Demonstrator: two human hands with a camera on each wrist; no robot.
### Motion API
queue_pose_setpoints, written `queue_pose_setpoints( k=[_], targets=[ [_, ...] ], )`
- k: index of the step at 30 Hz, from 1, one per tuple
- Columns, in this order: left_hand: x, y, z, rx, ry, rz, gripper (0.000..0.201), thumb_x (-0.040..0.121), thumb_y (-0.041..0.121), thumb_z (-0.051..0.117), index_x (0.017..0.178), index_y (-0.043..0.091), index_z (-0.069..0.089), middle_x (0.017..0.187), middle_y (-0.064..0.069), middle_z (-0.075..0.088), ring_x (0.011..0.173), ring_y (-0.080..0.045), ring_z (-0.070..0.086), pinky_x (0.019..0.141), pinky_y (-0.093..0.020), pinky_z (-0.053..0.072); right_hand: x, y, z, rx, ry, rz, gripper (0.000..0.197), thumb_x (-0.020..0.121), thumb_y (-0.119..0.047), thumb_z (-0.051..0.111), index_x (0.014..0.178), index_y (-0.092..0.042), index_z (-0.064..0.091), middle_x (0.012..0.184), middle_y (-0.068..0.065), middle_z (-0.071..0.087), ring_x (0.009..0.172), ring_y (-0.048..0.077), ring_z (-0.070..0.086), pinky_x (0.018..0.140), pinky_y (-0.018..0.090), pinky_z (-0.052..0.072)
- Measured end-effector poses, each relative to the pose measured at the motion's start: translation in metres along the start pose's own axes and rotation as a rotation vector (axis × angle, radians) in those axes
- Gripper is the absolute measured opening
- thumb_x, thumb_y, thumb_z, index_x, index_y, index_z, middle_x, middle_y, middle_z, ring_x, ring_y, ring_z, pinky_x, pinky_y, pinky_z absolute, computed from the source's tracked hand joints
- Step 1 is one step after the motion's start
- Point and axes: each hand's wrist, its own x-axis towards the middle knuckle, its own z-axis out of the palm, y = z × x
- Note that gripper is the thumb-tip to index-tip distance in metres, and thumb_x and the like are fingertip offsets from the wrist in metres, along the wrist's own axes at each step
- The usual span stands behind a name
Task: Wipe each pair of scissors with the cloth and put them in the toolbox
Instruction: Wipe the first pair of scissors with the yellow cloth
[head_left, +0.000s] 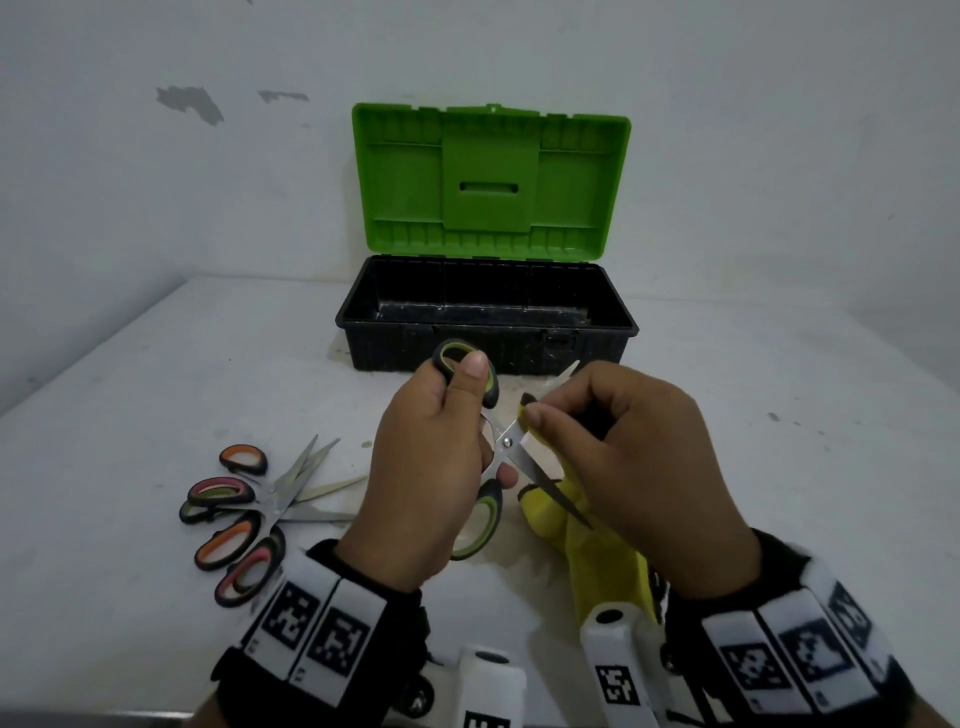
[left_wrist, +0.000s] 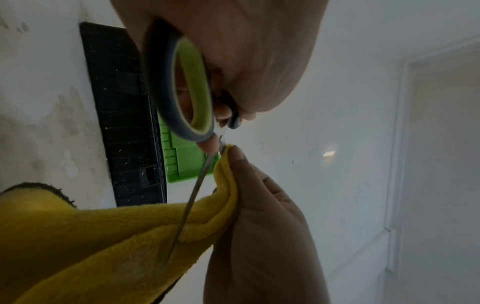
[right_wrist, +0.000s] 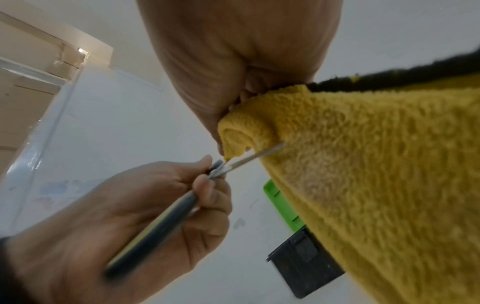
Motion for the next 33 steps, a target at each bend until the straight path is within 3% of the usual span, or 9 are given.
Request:
queue_pose_setpoints(
  k=[3,6,8,12,16,21,25,30,33],
  targets=[
    [0.001,0.0,-0.002,0.033,-0.001,0.032,0.035,0.1,0.043,0.045,0.082,0.015,0.056,0.052,-0.001,0.036,0.045,-0.015,0.044,0.051,-0.032,0.055,-0.004,-0.005,0.003,0.017,-0.035,-0.016,0.01,0.082,-0.026,0.077,0.075,-0.022,0.071,0.067,-0.016,0.065,0.069,0.004,0.062,0.057,0.008,0.045],
    [0.001,0.0,-0.003,0.046,0.004,0.035,0.034,0.1,0.042,0.046,0.08,0.016,0.056,0.051,-0.001,0.038,0.049,-0.022,0.046,0.049,-0.028,0.053,0.004,0.005,-0.001,0.036,0.092,0.028,0.013,0.082,-0.023,0.079,0.072,-0.02,0.07,0.065,-0.014,0.065,0.066,0.003,0.061,0.056,0.006,0.042],
    [0.0,0.0,-0.003,0.039,0.001,0.026,0.034,0.1,0.042,0.046,0.081,0.015,0.056,0.051,0.0,0.037,0.048,-0.019,0.045,0.049,-0.03,0.054,0.006,0.007,-0.003,0.035,0.118,0.031,0.014,0.082,-0.022,0.079,0.071,-0.019,0.07,0.065,-0.014,0.065,0.065,0.002,0.061,0.055,0.006,0.042],
    [0.001,0.0,-0.005,0.032,-0.015,0.036,0.034,0.1,0.042,0.046,0.081,0.015,0.055,0.049,-0.001,0.035,0.045,-0.016,0.04,0.05,-0.033,0.054,-0.001,0.0,0.001,0.042,0.028,-0.018,0.013,0.082,-0.024,0.078,0.073,-0.019,0.07,0.065,-0.016,0.064,0.065,0.003,0.061,0.056,0.007,0.043],
    [-0.001,-0.001,-0.004,0.034,-0.011,0.072,0.034,0.1,0.041,0.046,0.082,0.013,0.055,0.049,-0.003,0.037,0.044,-0.017,0.043,0.049,-0.03,0.053,0.007,0.008,-0.005,0.108,0.139,0.077,0.017,0.081,-0.023,0.079,0.069,-0.017,0.07,0.062,-0.011,0.065,0.06,0.003,0.06,0.052,0.007,0.042],
    [-0.002,-0.002,-0.006,0.058,-0.02,0.089,0.034,0.099,0.042,0.045,0.081,0.016,0.055,0.054,-0.01,0.039,0.046,-0.021,0.045,0.049,-0.029,0.053,0.001,0.002,-0.001,0.132,0.077,0.072,0.015,0.081,-0.022,0.079,0.07,-0.018,0.07,0.064,-0.01,0.066,0.062,0.006,0.062,0.053,0.007,0.043],
    [-0.002,-0.003,-0.005,0.067,-0.035,0.11,0.032,0.099,0.042,0.045,0.08,0.019,0.056,0.052,-0.008,0.038,0.044,-0.016,0.045,0.048,-0.029,0.053,0.009,0.012,-0.008,0.169,0.172,0.13,0.015,0.081,-0.024,0.08,0.071,-0.017,0.071,0.066,-0.01,0.068,0.058,0.003,0.06,0.052,0.009,0.043],
    [-0.002,0.0,-0.007,0.063,-0.019,0.114,0.034,0.099,0.041,0.045,0.079,0.015,0.054,0.056,-0.017,0.041,0.05,-0.038,0.046,0.045,-0.022,0.049,0.001,0.005,-0.005,0.154,0.12,0.065,0.014,0.081,-0.021,0.08,0.071,-0.016,0.07,0.066,-0.01,0.068,0.062,0.005,0.062,0.054,0.008,0.044],
    [-0.004,0.0,-0.006,0.053,-0.027,0.125,0.032,0.099,0.04,0.046,0.078,0.017,0.053,0.053,-0.013,0.038,0.047,-0.028,0.043,0.045,-0.024,0.05,0.007,0.011,-0.007,0.176,0.148,0.105,0.016,0.081,-0.022,0.08,0.07,-0.016,0.071,0.064,-0.01,0.067,0.059,0.003,0.061,0.053,0.008,0.043]
  ],
)
